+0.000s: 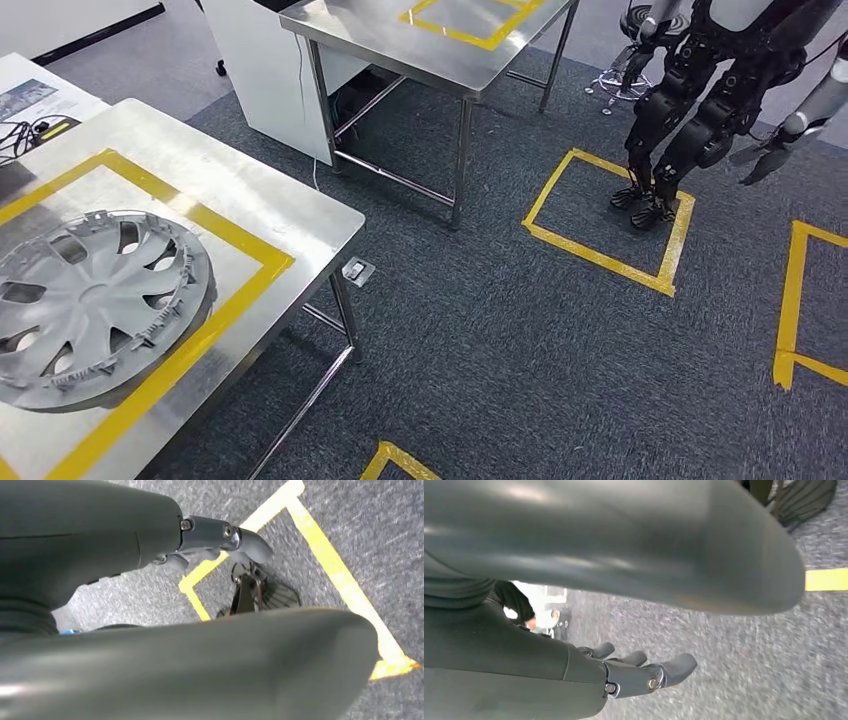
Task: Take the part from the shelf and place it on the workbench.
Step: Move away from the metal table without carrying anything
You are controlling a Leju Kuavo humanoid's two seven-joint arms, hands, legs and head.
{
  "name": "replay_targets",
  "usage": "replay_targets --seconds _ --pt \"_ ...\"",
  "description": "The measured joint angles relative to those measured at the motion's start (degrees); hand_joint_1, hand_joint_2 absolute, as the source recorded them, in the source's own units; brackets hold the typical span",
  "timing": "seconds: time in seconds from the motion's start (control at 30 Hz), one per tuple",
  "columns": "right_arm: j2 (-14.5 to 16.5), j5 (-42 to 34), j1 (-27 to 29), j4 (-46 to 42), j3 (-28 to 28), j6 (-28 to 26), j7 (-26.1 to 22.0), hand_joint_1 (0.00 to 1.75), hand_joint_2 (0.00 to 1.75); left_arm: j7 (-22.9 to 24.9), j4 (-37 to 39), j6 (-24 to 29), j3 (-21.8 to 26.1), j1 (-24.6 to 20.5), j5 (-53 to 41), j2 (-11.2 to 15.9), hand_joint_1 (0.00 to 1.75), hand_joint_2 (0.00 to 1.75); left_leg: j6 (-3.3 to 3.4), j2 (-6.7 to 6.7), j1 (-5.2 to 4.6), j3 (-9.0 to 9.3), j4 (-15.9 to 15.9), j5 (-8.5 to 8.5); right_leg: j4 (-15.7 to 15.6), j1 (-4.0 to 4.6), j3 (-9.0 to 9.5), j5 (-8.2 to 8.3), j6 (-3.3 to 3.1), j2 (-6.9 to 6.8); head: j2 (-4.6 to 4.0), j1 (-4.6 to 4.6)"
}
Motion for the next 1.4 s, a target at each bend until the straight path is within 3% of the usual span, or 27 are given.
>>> replay_targets --seconds 0.03,0.1,0.17,0.23,0.27,0.3,0.33,0.43,0.47,0.53,0.57,0.63,0.7,0.73,0.77,0.8,0.83,0.9,0.97,1.03,1.07,1.13,1.2,1.27,1.3,1.33,1.4 --pt "-0.07 0.03 0.09 0.03 0.0 0.05 0.04 0.0 0.0 0.05 -0.03 0.01 0.0 -0.03 -0.01 -0.03 0.0 0.0 0.38 0.84 -0.05 0.13 -0.06 0.09 0.03 -0.17 -0.42 0.07 0.38 0.32 0.0 0.02" --pt "-0.22 0.07 0.24 0.09 0.01 0.08 0.1 0.0 0.0 0.03 -0.09 -0.01 0.0 -0.17 -0.01 -0.05 0.0 0.0 1.14 2.37 0.03 0.27 -0.31 0.27 1.98 -0.16 -1.52 -1.1 0.93 -2.18 0.0 0.43" --pt "-0.28 0.14 0.13 0.12 0.03 0.33 0.26 0.0 0.0 0.03 -0.11 -0.08 0.01 -0.15 -0.01 -0.04 0.0 0.0 1.61 4.07 -0.04 0.25 -0.42 0.25 8.27 -0.17 -4.51 -4.55 1.35 -6.12 0.0 1.39" --pt "-0.03 0.25 -0.03 0.13 0.12 0.64 0.86 0.0 0.0 0.04 -0.1 -0.21 0.02 0.08 0.0 -0.01 0.0 0.0 1.79 6.04 -0.28 0.15 -0.41 0.13 15.24 -0.41 -7.93 -7.52 1.7 -7.45 0.0 2.02" --pt "0.21 0.39 -0.02 0.15 0.21 0.65 1.46 0.0 0.0 0.0 -0.1 -0.27 0.02 0.14 0.0 0.0 0.0 0.0 1.82 6.98 -0.38 0.12 -0.41 0.08 16.5 -0.49 -8.5 -7.63 1.75 -7.66 0.0 2.15" --pt "0.54 0.69 0.06 0.19 0.36 0.48 2.22 0.0 0.0 -0.08 -0.1 -0.3 0.02 0.12 0.0 0.0 0.0 0.0 1.81 7.78 -0.46 0.14 -0.4 0.02 15.35 -0.51 -7.82 -6.63 1.68 -7.81 0.0 2.28" --pt "0.91 1.36 0.17 0.25 0.62 0.19 3.21 0.0 0.0 -0.18 -0.1 -0.22 0.02 0.06 -0.08 -0.02 0.0 0.0 1.77 8.53 -0.52 0.22 -0.4 -0.05 12.01 -0.45 -5.97 -4.87 1.46 -8.23 0.0 2.43" --pt "2.01 4.5 0.26 0.35 1.95 -1.11 5.49 0.0 0.0 -0.3 -0.11 0.62 0.02 -0.13 -0.78 -0.12 0.0 0.0 1.17 10.49 -0.78 0.68 -0.42 -0.44 1.24 0.26 -0.32 -1.17 0.21 -11.28 0.0 2.74" --pt "2.3 5.26 0.23 0.36 2.39 -1.5 5.74 0.0 0.0 -0.26 -0.11 0.92 0.02 -0.2 -1.03 -0.14 0.0 0.0 0.83 11.08 -0.78 0.88 -0.45 -0.61 0.14 0.5 0.14 -1.08 -0.18 -11.64 0.0 2.67" --pt "2.63 6.02 0.32 0.38 3.12 -1.91 5.89 0.0 0.0 -0.18 -0.13 1.27 0.02 -0.46 -1.3 -0.2 0.0 0.0 0.14 12.03 -0.64 1.43 -0.71 -0.83 -0.19 0.62 0.29 -0.93 -0.82 -10.4 0.0 2.51" --pt "2.75 6.14 0.44 0.4 3.46 -1.98 5.92 0.0 0.0 -0.15 -0.14 1.32 0.02 -0.6 -1.34 -0.25 0.0 0.0 -0.18 11.52 -0.56 1.57 -0.55 -1.1 -0.66 0.51 0.77 -0.65 -1.12 -9.81 0.0 2.41" --pt "2.98 6.21 0.45 0.42 4.1 -2.03 5.95 0.0 0.0 -0.12 -0.17 1.35 -0.01 -0.72 -1.36 -0.34 0.0 0.0 -0.6 8.53 -0.41 0.44 2.49 -3.22 -1.57 0.14 1.84 0.08 -1.71 -8.67 0.0 2.0" --pt "3.24 6.26 0.34 0.43 4.62 -2.06 5.97 0.0 0.0 -0.07 -0.13 1.44 -0.02 -0.56 -1.36 -0.36 0.0 0.0 -0.76 5.7 -0.31 -2.86 9.56 -6.69 -1.71 0.05 2.03 0.31 -1.98 -7.43 0.0 1.28" --pt "3.36 6.36 0.32 0.43 4.9 -2.07 5.98 0.0 0.0 0.0 -0.09 1.5 -0.02 -0.42 -1.38 -0.36 0.0 0.0 -0.84 5.25 -0.3 -4.61 12.93 -7.77 -1.67 0.08 1.98 0.3 -2.01 -6.63 0.0 0.96" --pt "3.49 6.47 0.34 0.43 5.21 -2.09 6.01 0.0 0.0 0.06 -0.07 1.51 -0.02 -0.26 -1.48 -0.34 0.0 0.0 -0.89 5.09 -0.29 -5.68 14.64 -7.74 -1.63 0.1 1.98 0.27 -2.0 -5.76 0.0 0.68" --pt "3.6 6.61 0.39 0.44 5.5 -2.11 6.09 0.0 0.0 0.13 -0.05 1.43 -0.02 -0.13 -1.63 -0.34 0.0 0.0 -0.92 4.94 -0.25 -5.9 14.37 -6.65 -1.53 0.09 2.02 0.2 -1.94 -4.81 0.0 0.44" --pt "3.69 6.84 0.44 0.44 5.74 -2.11 6.23 0.0 0.0 0.18 -0.04 1.27 -0.02 -0.08 -1.88 -0.34 0.0 0.0 -0.91 4.6 -0.15 -5.02 11.76 -4.58 -1.37 0.04 2.07 0.09 -1.78 -3.92 0.0 0.22" --pt "3.81 7.84 0.46 0.45 6.34 -1.97 6.79 0.0 0.0 0.29 -0.04 0.96 -0.05 -0.03 -2.5 -0.36 0.0 0.0 -0.88 1.99 0.22 -2.02 4.29 -1.01 -0.67 -0.04 1.85 -0.35 -1.16 -2.26 0.0 -0.19" --pt "3.83 9.76 0.33 0.45 7.28 -1.63 7.69 0.0 0.0 0.58 -0.04 0.95 -0.16 -0.07 -3.33 -0.42 0.0 0.0 -0.67 -0.28 0.39 -0.14 0.49 -0.36 0.08 -0.22 1.12 -0.67 -0.34 -0.78 0.0 -0.27" --pt "3.82 12.34 0.34 0.46 8.61 -1.27 8.89 0.0 0.0 1.24 -0.05 1.13 -0.37 -0.23 -4.49 -0.48 0.0 0.0 -0.06 0.4 0.21 0.3 0.33 -0.68 0.22 -0.56 0.07 -0.53 0.49 0.71 0.0 -0.2" --pt "3.83 13.69 0.47 0.48 9.41 -1.11 9.48 0.0 0.0 1.64 -0.08 1.25 -0.5 -0.37 -5.11 -0.53 0.0 0.0 0.31 1.18 0.18 0.48 0.22 -0.62 0.44 -0.66 -0.31 -0.55 0.83 0.65 0.0 -0.16" --pt "3.82 15.69 0.57 0.51 10.98 -1.0 10.44 0.0 0.0 2.22 -0.15 1.53 -0.74 -0.63 -6.11 -0.61 0.0 0.0 1.1 2.68 0.2 0.7 -0.04 -0.57 3.32 -0.51 -1.89 -2.06 1.21 -2.28 0.0 0.5" --pt "3.82 16.05 0.41 0.51 12.14 -1.16 11.1 0.0 0.0 2.74 -0.19 1.92 -0.99 -0.72 -6.81 -0.62 0.0 0.0 1.63 4.47 -0.14 0.77 -0.08 -0.77 10.44 -0.36 -5.55 -5.34 1.39 -6.21 0.0 1.45" --pt "3.88 15.26 0.33 0.5 12.85 -1.26 11.8 0.0 0.0 3.18 -0.18 2.43 -1.39 -0.68 -7.5 -0.62 0.0 0.0 1.91 6.49 -0.56 0.81 -0.06 -1.01 16.29 -0.38 -8.72 -7.21 1.4 -7.44 0.0 1.87" --pt "3.92 14.83 0.37 0.5 13.12 -1.0 12.25 0.0 0.0 3.33 -0.18 2.72 -1.61 -0.69 -7.82 -0.63 0.0 0.0 1.98 7.38 -0.72 0.85 -0.06 -1.12 16.42 -0.34 -8.84 -6.66 1.26 -7.63 0.0 1.97" --pt "3.95 14.64 0.43 0.51 13.38 -0.4 12.84 0.0 0.0 3.46 -0.2 2.95 -1.82 -0.72 -8.16 -0.68 0.0 0.0 2.02 8.18 -0.87 0.96 -0.06 -1.23 14.34 -0.25 -7.78 -5.21 1.0 -7.86 0.0 2.08" --pt "3.96 15.67 0.51 0.51 14.18 2.1 14.53 0.0 0.0 4.05 -0.3 3.38 -2.18 -0.85 -9.04 -0.87 0.0 0.0 1.92 9.61 -1.1 1.34 -0.06 -1.51 6.49 0.36 -3.64 -1.85 -0.03 -9.92 0.0 2.29"
